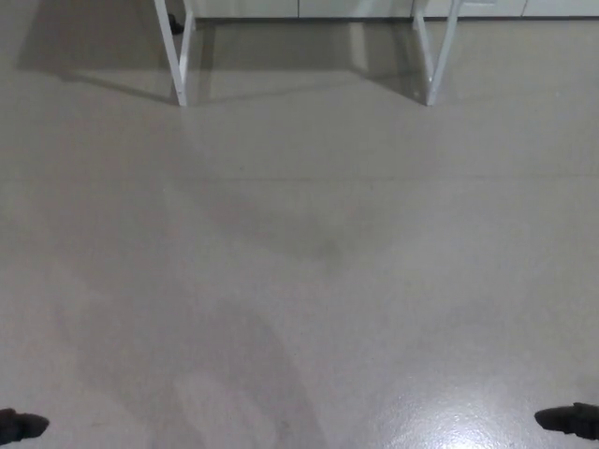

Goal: The robot walk towards a table in front and click the button on the base of the boilling pot using its left middle finger

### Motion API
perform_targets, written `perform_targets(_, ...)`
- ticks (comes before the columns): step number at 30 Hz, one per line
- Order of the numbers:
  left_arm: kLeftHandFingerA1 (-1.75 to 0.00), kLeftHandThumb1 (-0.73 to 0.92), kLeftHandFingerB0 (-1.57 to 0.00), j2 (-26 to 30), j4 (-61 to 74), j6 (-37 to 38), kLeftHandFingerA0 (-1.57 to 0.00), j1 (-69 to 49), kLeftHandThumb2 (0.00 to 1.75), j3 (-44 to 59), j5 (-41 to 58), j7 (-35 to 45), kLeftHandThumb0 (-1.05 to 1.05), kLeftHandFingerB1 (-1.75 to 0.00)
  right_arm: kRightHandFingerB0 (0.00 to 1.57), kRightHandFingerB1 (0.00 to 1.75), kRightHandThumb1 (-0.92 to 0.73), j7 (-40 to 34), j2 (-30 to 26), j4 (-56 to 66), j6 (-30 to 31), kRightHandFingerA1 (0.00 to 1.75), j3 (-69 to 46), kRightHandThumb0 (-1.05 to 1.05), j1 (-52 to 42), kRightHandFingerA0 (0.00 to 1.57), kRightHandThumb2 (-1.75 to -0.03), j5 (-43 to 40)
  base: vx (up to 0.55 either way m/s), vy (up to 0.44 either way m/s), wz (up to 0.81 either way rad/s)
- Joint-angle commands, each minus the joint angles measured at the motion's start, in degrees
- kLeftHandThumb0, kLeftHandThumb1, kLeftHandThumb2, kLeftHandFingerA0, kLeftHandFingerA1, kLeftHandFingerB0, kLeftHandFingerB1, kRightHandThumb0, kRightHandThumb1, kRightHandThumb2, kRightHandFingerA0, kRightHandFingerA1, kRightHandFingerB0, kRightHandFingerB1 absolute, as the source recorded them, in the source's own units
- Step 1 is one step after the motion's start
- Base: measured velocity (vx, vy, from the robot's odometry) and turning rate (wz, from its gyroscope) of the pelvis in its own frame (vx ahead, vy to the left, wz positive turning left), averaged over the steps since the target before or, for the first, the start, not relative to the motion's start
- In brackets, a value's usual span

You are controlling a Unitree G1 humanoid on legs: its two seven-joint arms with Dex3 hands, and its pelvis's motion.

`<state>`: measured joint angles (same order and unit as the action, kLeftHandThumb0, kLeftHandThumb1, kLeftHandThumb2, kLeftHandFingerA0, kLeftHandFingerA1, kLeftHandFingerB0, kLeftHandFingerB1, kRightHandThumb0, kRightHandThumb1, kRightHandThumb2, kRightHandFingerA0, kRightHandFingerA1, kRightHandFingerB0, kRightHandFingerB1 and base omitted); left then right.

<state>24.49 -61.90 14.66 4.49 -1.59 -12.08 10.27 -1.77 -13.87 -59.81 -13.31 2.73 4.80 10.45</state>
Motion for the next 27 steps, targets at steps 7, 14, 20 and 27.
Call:
perform_targets(7, -0.36, 0.55, -0.33, 0.05, 0.13, 5.1, -0.5, -2.96, 0.58, 1.77, 2.09, -0.62, -0.42, -0.32, 0.44, 0.43, -0.47, 0.82, -0.21, -0.57, -6.34, 0.5, -3.37, -0.25, -2.94, 0.57, -0.53, -2.6, 0.0, 0.0, 0.0)
perform_targets(14, -0.36, 0.53, -0.33, -0.33, 1.61, 4.74, -0.51, -4.43, 0.57, 2.55, 2.82, -0.26, -0.41, -0.32, 0.43, 0.44, -0.48, 1.02, -0.31, -0.43, -6.36, 0.49, -3.63, -0.23, -4.28, 0.53, -0.54, -2.58, 0.01, 0.0, -0.23)
perform_targets(20, -0.37, 0.52, -0.34, -0.88, 1.07, 4.53, -0.53, -4.51, 0.56, 3.36, 3.65, -0.22, -0.4, -0.32, 0.42, 0.43, -0.48, 1.78, -0.24, -0.31, -6.88, 0.49, -4.04, -0.22, -4.6, 0.53, -0.54, -3.11, 0.46, 0.085, 0.17)
perform_targets(27, -0.37, 0.51, -0.34, -0.83, 0.66, 5.26, -0.54, -4.04, 0.56, 2.94, 3.11, -0.13, -0.4, -0.32, 0.43, 0.43, -0.48, 1.78, -0.08, -1.47, -7.45, 0.5, -3.75, -0.2, -4.02, 0.55, -0.53, -2.59, 0.22, 0.119, -0.07)
